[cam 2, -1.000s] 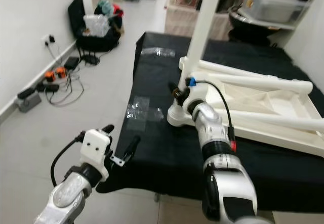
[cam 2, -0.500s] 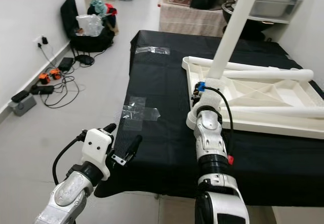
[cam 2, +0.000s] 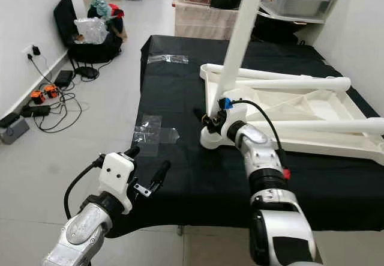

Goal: Building children table

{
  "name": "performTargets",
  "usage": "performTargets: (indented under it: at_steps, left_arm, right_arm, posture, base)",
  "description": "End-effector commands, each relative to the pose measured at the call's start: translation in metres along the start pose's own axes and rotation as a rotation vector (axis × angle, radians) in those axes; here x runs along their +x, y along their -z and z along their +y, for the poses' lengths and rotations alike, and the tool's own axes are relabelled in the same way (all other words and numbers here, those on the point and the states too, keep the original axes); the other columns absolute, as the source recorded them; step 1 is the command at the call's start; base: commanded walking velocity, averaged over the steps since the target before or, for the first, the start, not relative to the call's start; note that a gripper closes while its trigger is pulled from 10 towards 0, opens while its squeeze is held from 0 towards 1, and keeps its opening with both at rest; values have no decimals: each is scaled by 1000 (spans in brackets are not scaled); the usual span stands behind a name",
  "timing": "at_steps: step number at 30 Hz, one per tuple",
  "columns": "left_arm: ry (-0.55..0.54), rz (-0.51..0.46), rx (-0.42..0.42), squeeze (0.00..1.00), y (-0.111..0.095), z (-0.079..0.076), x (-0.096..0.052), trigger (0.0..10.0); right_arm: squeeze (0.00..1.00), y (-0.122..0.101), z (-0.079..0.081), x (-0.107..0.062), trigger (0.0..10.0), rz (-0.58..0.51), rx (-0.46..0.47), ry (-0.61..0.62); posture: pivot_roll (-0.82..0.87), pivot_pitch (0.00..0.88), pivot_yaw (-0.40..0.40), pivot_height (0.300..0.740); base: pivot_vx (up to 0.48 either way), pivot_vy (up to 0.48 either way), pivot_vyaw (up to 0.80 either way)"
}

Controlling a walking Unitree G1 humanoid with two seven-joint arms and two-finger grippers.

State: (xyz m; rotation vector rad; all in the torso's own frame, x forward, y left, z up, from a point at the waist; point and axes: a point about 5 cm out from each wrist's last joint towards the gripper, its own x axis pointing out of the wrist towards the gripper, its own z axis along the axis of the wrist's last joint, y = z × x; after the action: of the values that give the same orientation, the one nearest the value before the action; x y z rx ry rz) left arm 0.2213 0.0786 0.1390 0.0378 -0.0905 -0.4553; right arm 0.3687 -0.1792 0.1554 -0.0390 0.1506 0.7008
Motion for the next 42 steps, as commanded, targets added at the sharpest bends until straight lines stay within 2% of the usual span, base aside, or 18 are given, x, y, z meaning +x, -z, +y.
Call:
performTargets:
  at_steps: [1,2,5,12,13,14,19,23,24,25,26,27,28,30,32,33,34,42]
  left_arm:
    - [-2,8,-2,0,3,-1,0,10000]
    - [-3,7,-2,0,3,-1,0,10000]
    - [-5,7,-1,0,3,-1,0,10000]
    - [-6,7,-1,0,2,-1,-1,10000]
    - [-5,7,-1,0,3,-1,-1,10000]
    - [-6,8,0,0,3,-1,-1,10000]
    - [-6,8,0,0,3,-1,-1,10000]
    - [-5,8,-2,0,3,-1,0,10000]
    - [-5,8,-2,0,3,-1,0,10000]
    - [-6,9,-2,0,3,-1,0,10000]
    - [-6,9,-2,0,3,-1,0,10000]
    - [-6,9,-2,0,3,0,0,10000]
    - [-6,10,-2,0,3,0,0,10000]
    - [-6,10,-2,0,3,0,0,10000]
    - [-7,12,-4,0,3,0,-1,10000]
    - [-7,12,-4,0,3,0,-1,10000]
    - [-6,13,-5,0,4,0,0,10000]
    - [-4,15,-6,0,4,0,-1,10000]
  right_arm:
    - [0,11,17,4,10000,48,18,-180]
    - [0,11,22,0,10000,65,13,-299]
    - [0,12,27,-3,10000,88,43,-456]
    - [0,7,29,6,10000,72,72,-477]
    - [0,5,28,10,2078,48,90,-433]
    - [0,3,28,13,0,19,95,-398]
    - [0,3,27,17,0,-18,108,-329]
    - [0,10,20,22,0,-70,155,-68]
    - [0,10,20,22,0,-70,155,-68]
    - [0,14,12,23,0,-62,148,106]
    - [0,14,12,23,0,-62,148,106]
    - [0,15,7,22,0,-57,143,223]
    - [0,19,-3,17,0,-41,147,408]
    - [0,19,-3,17,0,-41,147,408]
    - [0,25,-27,-9,0,-17,106,849]
    - [0,25,-27,-9,0,-17,106,849]
    - [0,26,-32,-21,0,-24,92,1011]
    - [0,21,-26,-25,78,-43,112,1157]
  posture:
    - [79,24,-105,740]
    - [82,24,-109,740]
    - [87,24,-111,740]
    - [86,24,-110,740]
    - [87,24,-110,740]
    - [87,24,-110,740]
    - [87,24,-110,740]
    - [84,20,-108,740]
    - [84,20,-108,740]
    - [82,21,-107,740]
    - [82,21,-107,740]
    - [82,21,-107,740]
    - [78,22,-105,740]
    - [78,22,-105,740]
    - [79,21,-105,740]
    - [79,21,-105,740]
    - [79,21,-104,740]
    - [78,25,-103,740]
  base:
    - [0,0,0]
    - [0,0,0]
    - [0,0,0]
    - [0,0,0]
    - [0,0,0]
    - [0,0,0]
    - [0,0,0]
    - [0,0,0]
    - [0,0,0]
    - [0,0,0]
    - [0,0,0]
    - [0,0,0]
    - [0,0,0]
    - [0,0,0]
    - [0,0,0]
    - [0,0,0]
    - [0,0,0]
    - [0,0,0]
